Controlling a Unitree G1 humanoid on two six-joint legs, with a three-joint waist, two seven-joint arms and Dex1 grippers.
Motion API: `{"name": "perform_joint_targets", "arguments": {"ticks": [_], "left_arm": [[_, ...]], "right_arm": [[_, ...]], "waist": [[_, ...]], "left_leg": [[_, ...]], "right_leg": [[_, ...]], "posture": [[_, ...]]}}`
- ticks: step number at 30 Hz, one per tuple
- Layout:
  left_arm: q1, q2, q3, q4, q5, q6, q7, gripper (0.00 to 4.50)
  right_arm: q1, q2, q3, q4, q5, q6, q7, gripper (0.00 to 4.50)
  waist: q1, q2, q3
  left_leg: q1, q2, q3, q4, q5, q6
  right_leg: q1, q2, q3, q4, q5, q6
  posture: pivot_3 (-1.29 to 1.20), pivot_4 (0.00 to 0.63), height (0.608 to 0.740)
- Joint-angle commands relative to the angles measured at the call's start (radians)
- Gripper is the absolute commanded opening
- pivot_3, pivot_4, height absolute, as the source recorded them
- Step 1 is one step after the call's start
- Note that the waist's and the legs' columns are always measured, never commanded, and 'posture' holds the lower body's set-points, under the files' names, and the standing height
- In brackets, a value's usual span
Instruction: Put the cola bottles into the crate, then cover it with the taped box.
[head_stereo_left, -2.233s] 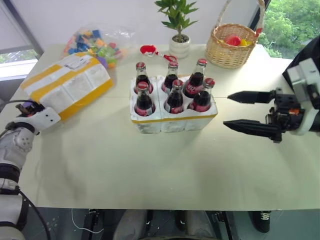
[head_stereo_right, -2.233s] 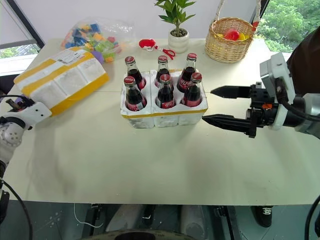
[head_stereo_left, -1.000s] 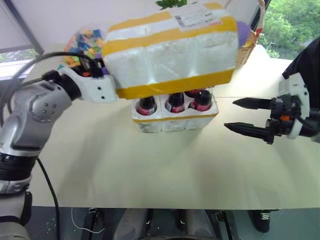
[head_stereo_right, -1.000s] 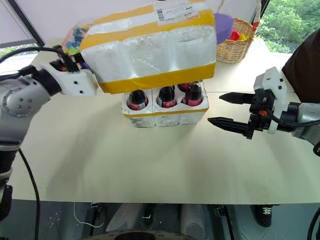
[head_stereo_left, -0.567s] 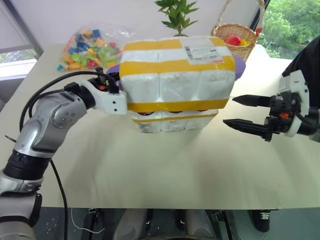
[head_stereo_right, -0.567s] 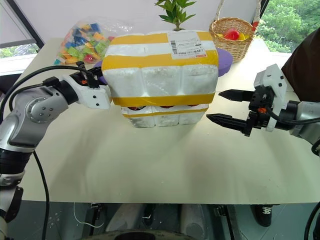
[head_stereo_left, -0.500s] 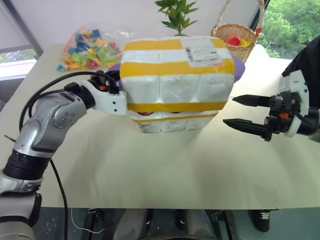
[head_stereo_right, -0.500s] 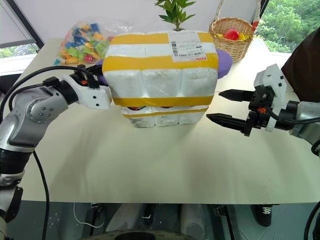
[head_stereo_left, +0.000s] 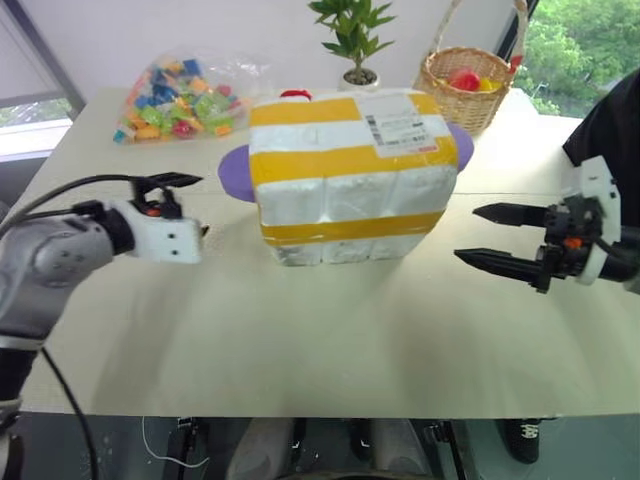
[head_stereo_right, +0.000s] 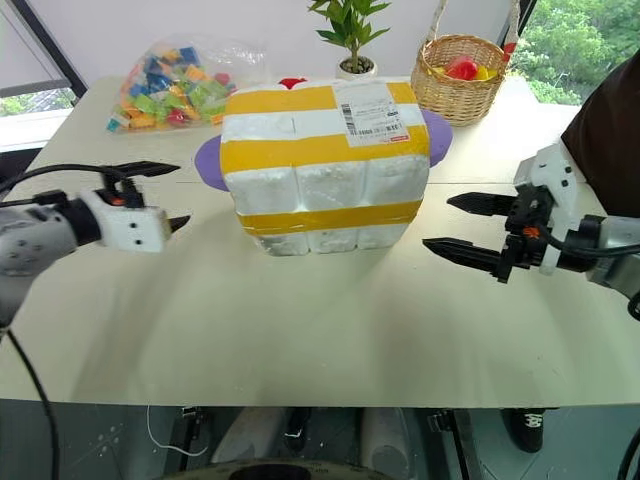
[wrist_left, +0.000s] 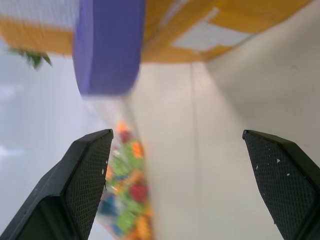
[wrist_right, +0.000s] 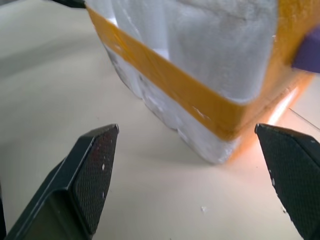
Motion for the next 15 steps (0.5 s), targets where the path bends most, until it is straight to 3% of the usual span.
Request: {"name": "perform_joint_targets", "arguments": {"ticks": [1,4,6,10,15], "left_arm": [[0.083,0.003,0.199,-0.072,-0.491,0.408,-0.220,4.35],[0.066,0.068,0.350,-0.050,-0.857,0.809,-0.345,4.35],[0.039,0.113,0.414,-0.020,-0.988,0.961,-0.403,4.35],[-0.022,0.198,0.462,0.054,-1.109,1.125,-0.493,4.35],[-0.042,0.223,0.416,0.058,-1.063,1.124,-0.497,4.35]], "right_arm": [[0.017,-0.021,-0.043,0.020,-0.019,-0.030,0.033,4.50],[0.019,-0.024,-0.037,0.049,-0.029,-0.040,0.055,4.50],[0.015,-0.026,-0.026,0.062,-0.039,-0.050,0.068,4.50],[-0.031,-0.021,0.004,0.082,-0.041,-0.057,0.083,4.50],[-0.074,-0.007,0.033,0.098,-0.035,-0.051,0.096,4.50]], "waist": [[-0.003,0.000,0.000],[-0.003,0.000,0.001],[-0.003,0.000,0.001],[-0.010,0.001,0.000],[-0.024,0.003,0.000]], "left_leg": [[0.000,0.000,0.000,0.000,0.000,0.000],[0.000,0.001,0.000,0.000,0.000,0.000],[0.000,0.001,0.000,0.001,0.000,0.000],[0.001,0.001,0.000,0.001,0.000,0.000],[0.002,0.001,0.000,0.000,0.000,0.000]], "right_leg": [[0.000,0.000,0.000,0.000,0.000,0.000],[0.000,0.001,0.000,0.000,0.000,0.000],[0.000,0.003,0.000,0.000,0.000,0.000],[0.001,0.003,0.000,0.000,0.000,0.000],[0.001,0.002,0.000,0.000,0.000,0.000]], "posture": [[0.00,0.150,0.732],[0.00,0.150,0.732],[0.00,0.150,0.732],[0.00,0.150,0.732],[0.00,0.150,0.732]]}}
